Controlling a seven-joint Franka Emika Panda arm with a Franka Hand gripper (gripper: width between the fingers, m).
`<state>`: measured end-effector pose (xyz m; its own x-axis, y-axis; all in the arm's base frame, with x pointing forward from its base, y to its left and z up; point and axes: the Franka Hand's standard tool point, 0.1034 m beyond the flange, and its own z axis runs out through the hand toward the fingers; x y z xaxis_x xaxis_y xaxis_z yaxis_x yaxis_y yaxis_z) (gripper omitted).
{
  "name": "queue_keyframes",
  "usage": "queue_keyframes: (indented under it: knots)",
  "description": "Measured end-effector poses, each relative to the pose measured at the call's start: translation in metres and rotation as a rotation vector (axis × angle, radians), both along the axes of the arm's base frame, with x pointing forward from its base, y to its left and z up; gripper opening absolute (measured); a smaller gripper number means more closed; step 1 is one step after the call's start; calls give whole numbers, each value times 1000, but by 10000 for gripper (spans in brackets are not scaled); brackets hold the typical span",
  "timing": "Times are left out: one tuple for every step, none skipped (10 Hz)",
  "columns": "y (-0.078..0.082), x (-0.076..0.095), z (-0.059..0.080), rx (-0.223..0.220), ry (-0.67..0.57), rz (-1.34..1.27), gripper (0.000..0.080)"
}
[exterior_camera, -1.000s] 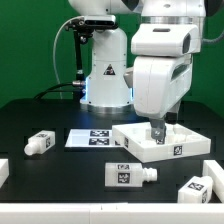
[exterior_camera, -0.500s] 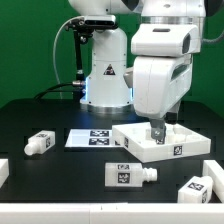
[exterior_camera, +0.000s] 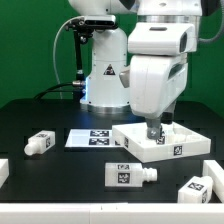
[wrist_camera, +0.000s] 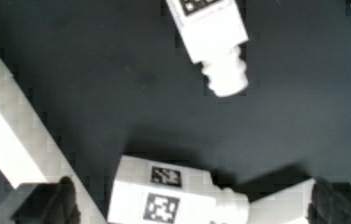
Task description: Assemble square table
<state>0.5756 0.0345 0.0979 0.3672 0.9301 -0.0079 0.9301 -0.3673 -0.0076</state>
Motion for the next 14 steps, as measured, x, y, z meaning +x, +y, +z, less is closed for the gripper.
queue_keyframes:
  knots:
    - [-14,-2,-9,-1,7,60,650]
    - [-25,-1,-14,3,-35,133,650]
    - [-39,-5,-23,3,-88,178,650]
    - [-46,-11,-31,5,-84,172,650]
    - [-45,-10,-29,5,-86,172,650]
    - [-44,-10,-29,5,-87,173,650]
    - [-44,-11,-32,5,-89,174,650]
    - [-42,-19,-42,9,-78,176,650]
    - [-40,-28,-53,14,-54,160,650]
    - [-37,-35,-66,19,-33,135,650]
    - [-36,-38,-76,22,-28,123,650]
    - [-36,-41,-85,26,-29,114,650]
    - [-37,-43,-88,26,-21,107,650]
    - [-37,-42,-87,26,-23,107,638]
